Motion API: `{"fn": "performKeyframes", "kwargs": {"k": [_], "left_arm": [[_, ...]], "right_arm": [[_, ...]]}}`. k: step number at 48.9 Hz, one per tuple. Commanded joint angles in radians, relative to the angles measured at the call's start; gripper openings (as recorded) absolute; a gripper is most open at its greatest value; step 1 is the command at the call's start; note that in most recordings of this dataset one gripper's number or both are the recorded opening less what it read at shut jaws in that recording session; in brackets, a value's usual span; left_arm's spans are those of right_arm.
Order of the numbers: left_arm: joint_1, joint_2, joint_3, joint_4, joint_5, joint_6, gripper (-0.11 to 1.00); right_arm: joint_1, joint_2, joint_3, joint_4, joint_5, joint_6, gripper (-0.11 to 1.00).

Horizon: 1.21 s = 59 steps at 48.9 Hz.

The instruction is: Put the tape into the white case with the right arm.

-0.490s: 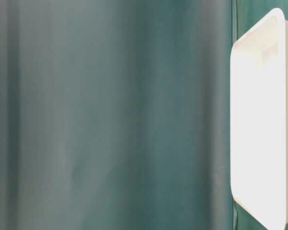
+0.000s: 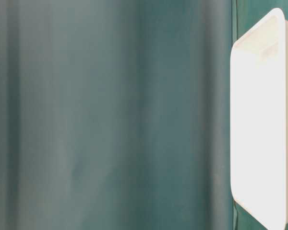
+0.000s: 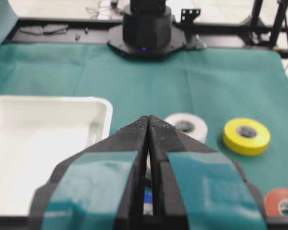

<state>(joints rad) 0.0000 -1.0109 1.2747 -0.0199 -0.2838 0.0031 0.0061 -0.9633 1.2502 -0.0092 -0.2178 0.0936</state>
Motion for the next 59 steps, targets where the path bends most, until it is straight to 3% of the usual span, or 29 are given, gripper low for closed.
{"fn": "performKeyframes", "kwargs": {"k": [1, 18, 23, 29, 39, 48, 59], "left_arm": [[0.002, -0.014, 0.011, -0.003, -0.005, -0.002, 0.0], [0.002, -0.126, 0.092, -0.003, 0.115, -0.006, 0.0], [0.002, -0.153, 0.101, -0.003, 0.183, -0.006, 0.0], [0.002, -0.172, 0.101, -0.003, 0.216, -0.005, 0.0], [0.002, -0.173, 0.103, -0.003, 0.222, -0.002, 0.0], [0.002, -0.175, 0.117, -0.003, 0.222, -0.002, 0.0], [0.002, -0.173, 0.133, -0.003, 0.222, -0.002, 0.0]], "right_arm": [[0.002, 0.003, -0.006, -0.014, 0.026, 0.015, -0.1], [0.003, -0.043, 0.061, -0.032, 0.009, 0.025, -0.09], [0.002, -0.057, 0.077, -0.035, 0.012, 0.023, -0.01], [0.003, -0.054, 0.083, -0.048, 0.017, 0.023, 0.22], [0.002, -0.038, 0.078, -0.051, 0.017, 0.021, 0.78], [0.023, -0.037, 0.087, -0.051, 0.02, 0.023, 0.78], [0.166, -0.031, 0.091, -0.081, 0.051, 0.025, 0.77]]}}
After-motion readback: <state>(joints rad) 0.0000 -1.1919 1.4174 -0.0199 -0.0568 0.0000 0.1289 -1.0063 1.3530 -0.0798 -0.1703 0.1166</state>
